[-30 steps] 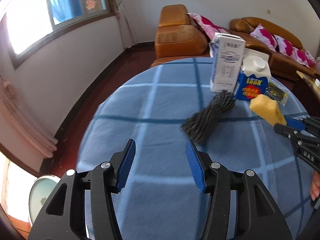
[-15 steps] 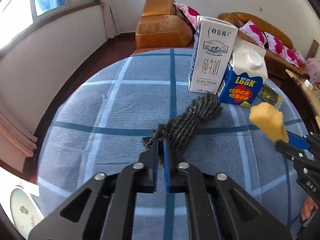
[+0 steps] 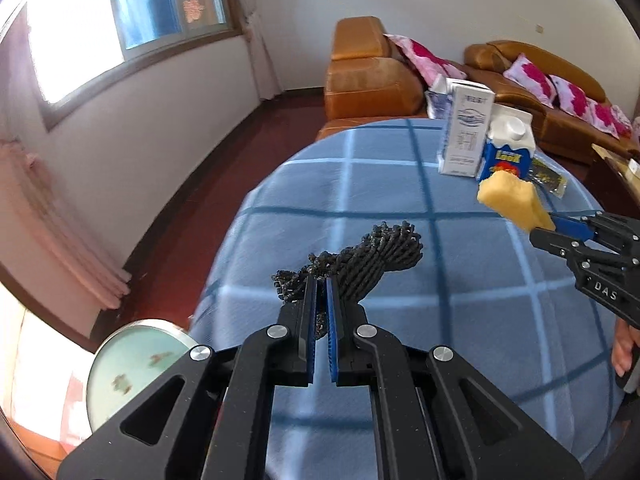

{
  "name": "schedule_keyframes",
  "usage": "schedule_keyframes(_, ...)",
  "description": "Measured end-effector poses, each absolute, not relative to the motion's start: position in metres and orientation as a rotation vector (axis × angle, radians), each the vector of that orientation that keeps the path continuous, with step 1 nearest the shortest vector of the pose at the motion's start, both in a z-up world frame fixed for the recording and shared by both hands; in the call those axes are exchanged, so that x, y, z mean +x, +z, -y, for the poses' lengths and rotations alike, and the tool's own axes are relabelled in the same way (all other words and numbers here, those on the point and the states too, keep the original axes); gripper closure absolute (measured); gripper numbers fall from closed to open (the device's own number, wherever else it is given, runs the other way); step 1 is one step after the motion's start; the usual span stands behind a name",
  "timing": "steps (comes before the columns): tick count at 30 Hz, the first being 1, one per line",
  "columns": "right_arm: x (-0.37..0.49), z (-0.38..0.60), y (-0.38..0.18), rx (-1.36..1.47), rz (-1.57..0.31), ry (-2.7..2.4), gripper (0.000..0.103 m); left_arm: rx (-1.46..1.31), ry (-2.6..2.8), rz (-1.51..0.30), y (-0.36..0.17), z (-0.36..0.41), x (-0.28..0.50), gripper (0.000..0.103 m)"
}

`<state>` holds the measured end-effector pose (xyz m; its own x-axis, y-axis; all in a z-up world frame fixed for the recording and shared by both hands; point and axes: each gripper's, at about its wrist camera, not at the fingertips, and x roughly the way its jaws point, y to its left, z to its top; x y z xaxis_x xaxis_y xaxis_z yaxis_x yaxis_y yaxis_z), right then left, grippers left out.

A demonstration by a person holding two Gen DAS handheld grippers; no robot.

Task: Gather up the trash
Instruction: 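Carry the black scrubber and yellow sponge over the teal bin with both tools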

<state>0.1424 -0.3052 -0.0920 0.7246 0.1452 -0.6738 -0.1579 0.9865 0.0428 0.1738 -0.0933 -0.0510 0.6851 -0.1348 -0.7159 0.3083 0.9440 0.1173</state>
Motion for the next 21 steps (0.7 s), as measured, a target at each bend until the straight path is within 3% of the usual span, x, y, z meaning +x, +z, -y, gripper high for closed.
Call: schedule_keyframes(21,0.141,0.166,-0.081,-0.221,-0.693,0.427,0.078,0.166,-0.03,-0.786,-0.046,-0.039,0.108,0.099)
